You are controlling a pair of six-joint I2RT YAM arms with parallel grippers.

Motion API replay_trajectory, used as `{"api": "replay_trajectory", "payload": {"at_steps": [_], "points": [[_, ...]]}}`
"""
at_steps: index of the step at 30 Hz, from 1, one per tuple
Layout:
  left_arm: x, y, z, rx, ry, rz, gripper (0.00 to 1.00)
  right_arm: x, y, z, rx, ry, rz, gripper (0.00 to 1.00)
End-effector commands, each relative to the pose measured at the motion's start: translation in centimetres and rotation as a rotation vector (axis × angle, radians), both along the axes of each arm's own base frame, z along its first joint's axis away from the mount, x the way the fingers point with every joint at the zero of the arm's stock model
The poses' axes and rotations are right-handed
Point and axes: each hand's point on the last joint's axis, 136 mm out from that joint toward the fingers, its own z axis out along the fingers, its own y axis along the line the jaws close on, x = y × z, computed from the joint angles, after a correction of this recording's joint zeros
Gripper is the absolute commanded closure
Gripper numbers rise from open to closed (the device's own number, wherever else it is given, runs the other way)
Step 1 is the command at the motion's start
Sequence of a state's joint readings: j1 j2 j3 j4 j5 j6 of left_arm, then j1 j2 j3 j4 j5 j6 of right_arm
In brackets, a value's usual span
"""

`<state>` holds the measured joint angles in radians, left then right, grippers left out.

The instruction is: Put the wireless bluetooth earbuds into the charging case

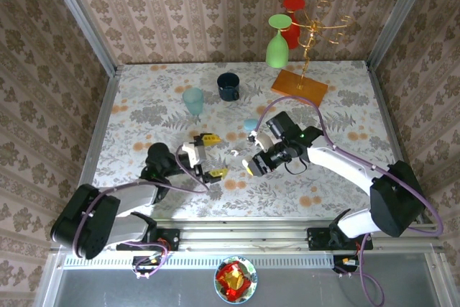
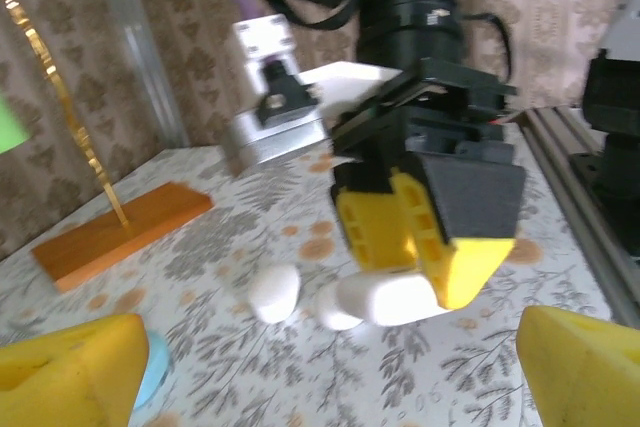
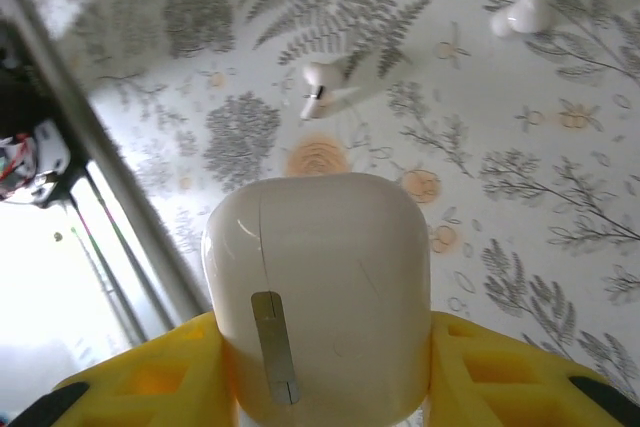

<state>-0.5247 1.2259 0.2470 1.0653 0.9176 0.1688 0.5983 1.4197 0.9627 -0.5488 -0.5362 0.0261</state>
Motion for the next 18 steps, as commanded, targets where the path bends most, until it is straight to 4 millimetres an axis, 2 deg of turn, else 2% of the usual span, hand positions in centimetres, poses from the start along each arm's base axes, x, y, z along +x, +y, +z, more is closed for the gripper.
{"api": "replay_trajectory", "payload": {"at_steps": [1, 5, 12, 16, 18], "points": [[-1.2, -1.1, 0.0, 0.064, -0.091, -0.057, 0.07, -1.7, 1.8, 2.8, 0.164, 0.015, 0.136, 0.7], [-2.3, -1.6, -0.3, 0.133, -0.125, -0.091, 0.11, -2.2, 2.4, 3.6, 0.223, 0.012, 0.186, 0.7], [-3.9, -2.9, -1.6, 0.27, -0.243, -0.118, 0.18, -3.3, 2.4, 3.2, 0.23, 0.049, 0.256, 0.7], [-4.7, -3.4, -1.6, 0.277, -0.287, -0.145, 0.22, -3.5, 2.6, 3.0, 0.239, 0.057, 0.278, 0.7], [-4.9, -3.7, -1.8, 0.284, -0.308, -0.156, 0.27, -3.6, 2.8, 3.1, 0.252, 0.069, 0.288, 0.7]]}}
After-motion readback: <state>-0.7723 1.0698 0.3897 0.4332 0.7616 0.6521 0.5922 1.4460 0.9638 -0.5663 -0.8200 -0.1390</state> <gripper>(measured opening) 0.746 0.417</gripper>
